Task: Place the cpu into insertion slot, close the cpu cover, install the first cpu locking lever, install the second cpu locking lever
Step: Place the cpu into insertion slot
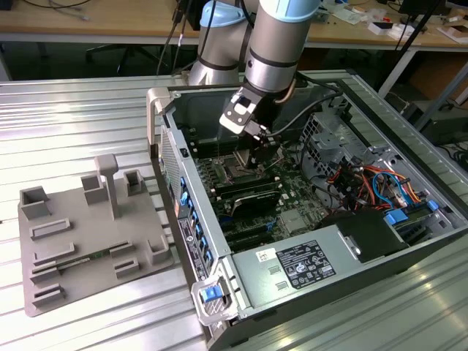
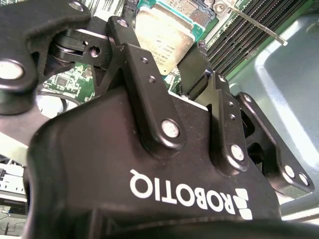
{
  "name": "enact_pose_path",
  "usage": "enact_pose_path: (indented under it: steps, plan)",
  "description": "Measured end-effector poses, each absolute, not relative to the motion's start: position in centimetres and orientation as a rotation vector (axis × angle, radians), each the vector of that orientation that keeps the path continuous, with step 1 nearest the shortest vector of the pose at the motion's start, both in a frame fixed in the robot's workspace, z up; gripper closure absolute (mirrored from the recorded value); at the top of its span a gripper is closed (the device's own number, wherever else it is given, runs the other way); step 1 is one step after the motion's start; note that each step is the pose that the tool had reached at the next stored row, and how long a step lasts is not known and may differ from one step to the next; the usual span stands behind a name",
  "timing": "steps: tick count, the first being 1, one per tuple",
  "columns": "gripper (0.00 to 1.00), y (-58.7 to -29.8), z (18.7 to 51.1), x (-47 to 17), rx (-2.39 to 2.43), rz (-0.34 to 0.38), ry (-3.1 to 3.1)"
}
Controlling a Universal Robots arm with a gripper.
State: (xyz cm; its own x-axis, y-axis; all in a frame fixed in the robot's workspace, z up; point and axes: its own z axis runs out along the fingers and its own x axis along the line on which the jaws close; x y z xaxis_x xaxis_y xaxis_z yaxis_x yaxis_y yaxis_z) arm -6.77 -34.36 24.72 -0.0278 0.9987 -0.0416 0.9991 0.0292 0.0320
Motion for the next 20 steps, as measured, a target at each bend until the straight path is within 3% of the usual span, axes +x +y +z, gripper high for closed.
enact_pose_path:
  steps: [4,5,20]
  plan:
    - [0.45,-34.4,24.8,-6.9,2.153,-0.009,2.216]
    - [0.45,-34.4,24.7,-6.9,2.170,-0.048,2.234]
    - [0.45,-33.0,24.3,-6.4,2.168,-0.054,2.233]
